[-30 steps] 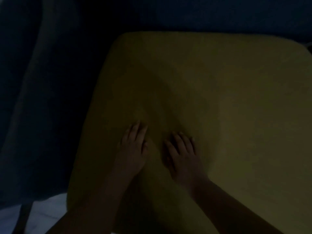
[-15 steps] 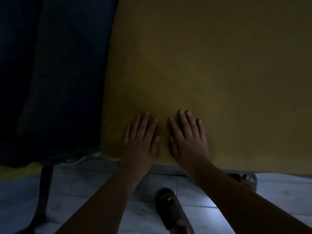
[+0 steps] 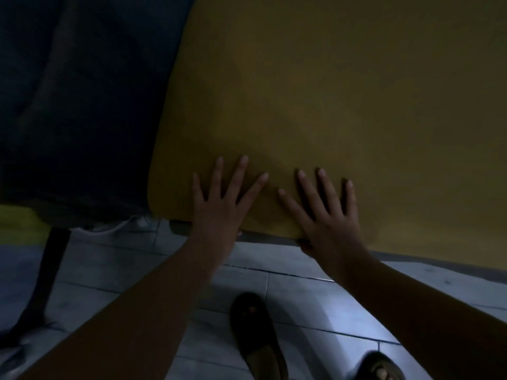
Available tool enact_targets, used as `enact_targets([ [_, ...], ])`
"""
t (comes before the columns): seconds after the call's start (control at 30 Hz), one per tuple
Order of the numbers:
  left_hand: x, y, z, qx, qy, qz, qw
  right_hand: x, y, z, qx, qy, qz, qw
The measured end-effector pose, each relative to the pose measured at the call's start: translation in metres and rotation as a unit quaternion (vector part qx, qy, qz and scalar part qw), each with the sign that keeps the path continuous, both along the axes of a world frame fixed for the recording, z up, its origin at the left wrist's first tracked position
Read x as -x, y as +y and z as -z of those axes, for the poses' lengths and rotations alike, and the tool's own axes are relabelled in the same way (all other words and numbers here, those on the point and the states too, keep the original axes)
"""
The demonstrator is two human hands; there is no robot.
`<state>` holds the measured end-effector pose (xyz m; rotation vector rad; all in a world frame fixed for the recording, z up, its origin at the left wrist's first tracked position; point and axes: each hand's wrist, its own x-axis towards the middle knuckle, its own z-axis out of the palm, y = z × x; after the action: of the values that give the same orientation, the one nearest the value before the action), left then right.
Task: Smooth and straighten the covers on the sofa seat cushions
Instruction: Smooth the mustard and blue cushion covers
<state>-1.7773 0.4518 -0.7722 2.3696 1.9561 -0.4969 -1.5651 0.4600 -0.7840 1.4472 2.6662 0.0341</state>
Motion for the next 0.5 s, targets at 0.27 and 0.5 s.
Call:
enact_targets([
  [0.27,-0.038,-0.032,0.044,-0.201,-0.026,0.01,0.979,-0.027,-0.032,0.034,-0.104,0.021,-0.019,0.994],
  [0.5,-0.021,-0.01,0.07,-0.33,0.015,0.057,0.942,-0.038,-0.008,0.064,-0.231,0.007,-0.076,0.97],
])
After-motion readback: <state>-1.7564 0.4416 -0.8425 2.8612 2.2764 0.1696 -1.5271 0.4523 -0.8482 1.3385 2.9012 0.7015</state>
